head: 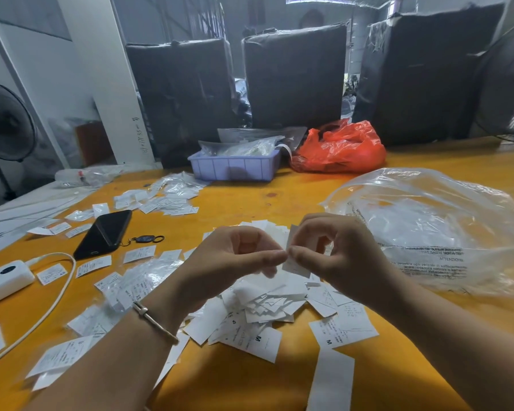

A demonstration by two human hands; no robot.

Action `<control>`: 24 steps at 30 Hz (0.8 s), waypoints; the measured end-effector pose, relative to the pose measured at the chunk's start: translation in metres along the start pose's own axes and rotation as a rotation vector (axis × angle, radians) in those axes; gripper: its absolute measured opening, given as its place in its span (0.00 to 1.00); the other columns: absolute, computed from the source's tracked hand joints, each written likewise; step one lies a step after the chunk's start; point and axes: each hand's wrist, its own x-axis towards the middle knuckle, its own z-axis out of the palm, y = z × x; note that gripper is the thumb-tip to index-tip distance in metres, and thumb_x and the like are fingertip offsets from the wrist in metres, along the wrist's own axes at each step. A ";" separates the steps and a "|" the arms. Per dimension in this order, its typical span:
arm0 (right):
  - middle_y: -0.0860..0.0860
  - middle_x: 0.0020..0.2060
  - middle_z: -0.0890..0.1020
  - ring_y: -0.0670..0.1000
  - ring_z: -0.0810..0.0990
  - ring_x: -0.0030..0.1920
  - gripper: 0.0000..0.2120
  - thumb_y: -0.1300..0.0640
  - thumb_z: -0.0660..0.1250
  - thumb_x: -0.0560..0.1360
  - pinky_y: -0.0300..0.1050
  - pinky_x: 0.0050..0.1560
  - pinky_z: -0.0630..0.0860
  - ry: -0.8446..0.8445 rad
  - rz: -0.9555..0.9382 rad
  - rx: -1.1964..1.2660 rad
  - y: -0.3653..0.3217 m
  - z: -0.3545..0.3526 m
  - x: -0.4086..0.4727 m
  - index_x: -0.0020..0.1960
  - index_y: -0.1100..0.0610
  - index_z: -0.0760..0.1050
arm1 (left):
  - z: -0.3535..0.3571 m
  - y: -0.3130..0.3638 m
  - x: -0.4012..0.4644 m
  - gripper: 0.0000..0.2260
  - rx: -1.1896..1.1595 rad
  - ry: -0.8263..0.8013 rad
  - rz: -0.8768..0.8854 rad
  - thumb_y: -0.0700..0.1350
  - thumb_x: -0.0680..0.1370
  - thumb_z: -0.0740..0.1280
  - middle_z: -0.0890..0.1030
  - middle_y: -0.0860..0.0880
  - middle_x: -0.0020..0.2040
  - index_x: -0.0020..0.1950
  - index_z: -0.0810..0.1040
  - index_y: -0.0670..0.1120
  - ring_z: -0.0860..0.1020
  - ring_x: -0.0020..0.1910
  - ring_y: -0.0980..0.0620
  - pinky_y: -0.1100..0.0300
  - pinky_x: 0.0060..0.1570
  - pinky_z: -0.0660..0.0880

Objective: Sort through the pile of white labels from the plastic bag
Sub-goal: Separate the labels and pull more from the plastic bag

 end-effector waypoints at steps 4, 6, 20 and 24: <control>0.48 0.31 0.80 0.47 0.77 0.31 0.05 0.65 0.72 0.69 0.42 0.34 0.73 0.019 -0.001 -0.047 -0.001 -0.003 0.001 0.34 0.60 0.81 | 0.002 0.001 -0.001 0.12 -0.002 0.074 0.088 0.49 0.71 0.72 0.86 0.46 0.39 0.46 0.85 0.41 0.85 0.39 0.50 0.62 0.42 0.80; 0.48 0.34 0.81 0.47 0.78 0.33 0.05 0.67 0.71 0.69 0.39 0.35 0.74 0.113 -0.014 -0.045 -0.004 -0.006 0.002 0.38 0.59 0.83 | 0.003 0.001 -0.001 0.12 -0.010 0.106 0.111 0.48 0.70 0.72 0.86 0.45 0.38 0.46 0.85 0.40 0.85 0.39 0.48 0.58 0.43 0.82; 0.51 0.43 0.82 0.47 0.84 0.45 0.21 0.67 0.74 0.69 0.39 0.42 0.82 0.416 -0.235 0.044 -0.026 -0.015 -0.002 0.60 0.60 0.74 | 0.004 0.002 -0.004 0.12 -0.022 0.200 0.239 0.46 0.67 0.75 0.87 0.46 0.40 0.45 0.85 0.40 0.86 0.41 0.48 0.61 0.44 0.81; 0.51 0.40 0.82 0.49 0.82 0.40 0.21 0.66 0.72 0.66 0.43 0.39 0.80 0.381 -0.229 -0.041 -0.025 -0.014 -0.003 0.57 0.55 0.77 | 0.004 0.002 -0.004 0.11 -0.034 0.213 0.250 0.45 0.67 0.75 0.87 0.46 0.40 0.45 0.85 0.40 0.86 0.41 0.49 0.63 0.44 0.80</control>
